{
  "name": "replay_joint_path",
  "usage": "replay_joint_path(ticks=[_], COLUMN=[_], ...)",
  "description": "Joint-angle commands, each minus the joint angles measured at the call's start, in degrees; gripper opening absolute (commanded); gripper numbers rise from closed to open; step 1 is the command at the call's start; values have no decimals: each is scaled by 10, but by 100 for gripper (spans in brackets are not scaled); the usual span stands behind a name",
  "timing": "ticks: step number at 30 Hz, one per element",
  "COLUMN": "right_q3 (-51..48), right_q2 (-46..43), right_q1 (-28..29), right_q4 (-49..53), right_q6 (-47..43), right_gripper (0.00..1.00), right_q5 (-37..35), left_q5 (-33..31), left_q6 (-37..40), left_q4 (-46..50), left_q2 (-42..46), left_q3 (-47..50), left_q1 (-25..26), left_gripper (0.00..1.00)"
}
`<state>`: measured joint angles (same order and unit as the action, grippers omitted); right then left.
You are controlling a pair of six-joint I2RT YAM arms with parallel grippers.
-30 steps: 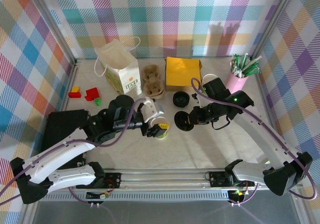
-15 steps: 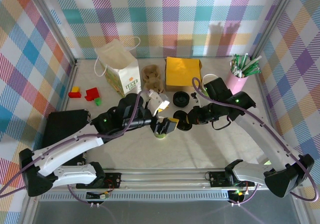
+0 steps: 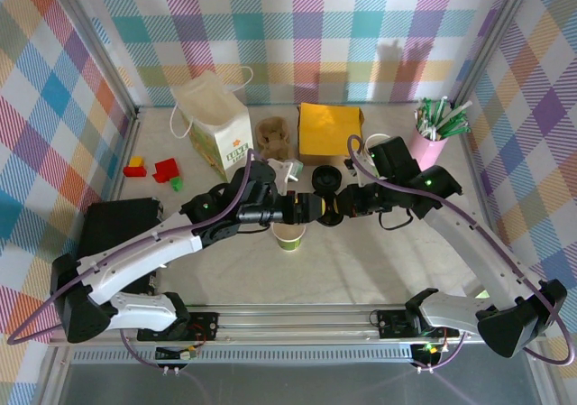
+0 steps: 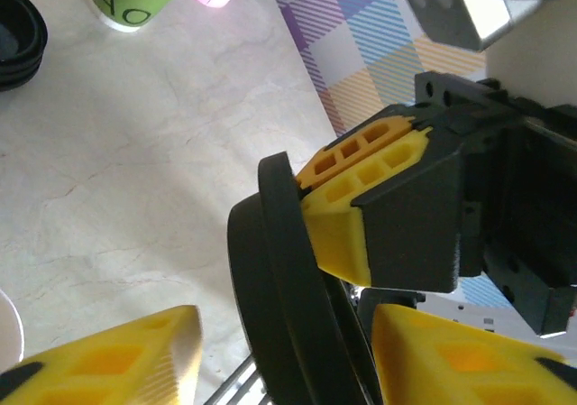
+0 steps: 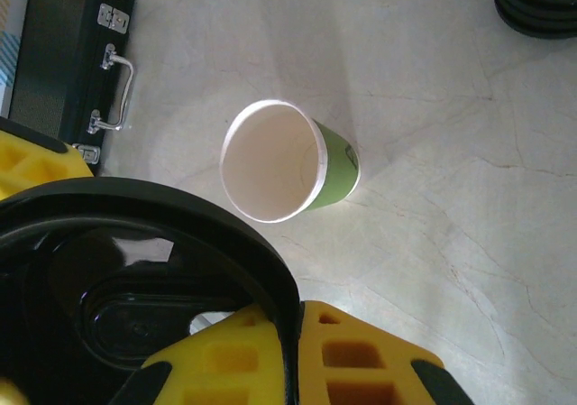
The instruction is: Pack the takeout coffee
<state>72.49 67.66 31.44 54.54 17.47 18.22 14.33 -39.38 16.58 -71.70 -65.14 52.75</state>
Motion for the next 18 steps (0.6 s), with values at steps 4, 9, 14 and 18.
replay_joint_path(ticks=[4,9,14,18], right_q3=[-16,-28,-55,-100], right_q2=[-28,-72,-144,-192], right_q1=[-2,-2,-2,8], right_q4=[-60,-104,-177,-265], right_q6=[-24,-60,-119,-209], right_gripper=[12,34,46,44], right_q5=[-9,-46,-62,5], left_q5=[40,57,64,74], left_q6=[-89,-154,-199,-230], left_q4=[-48,-113,-118,-84], left_q2=[4,21,42,62], left_q3=[5,43,63,64], left_q1=[-24,-52,-80,-108], left_gripper=[28,18,18,18])
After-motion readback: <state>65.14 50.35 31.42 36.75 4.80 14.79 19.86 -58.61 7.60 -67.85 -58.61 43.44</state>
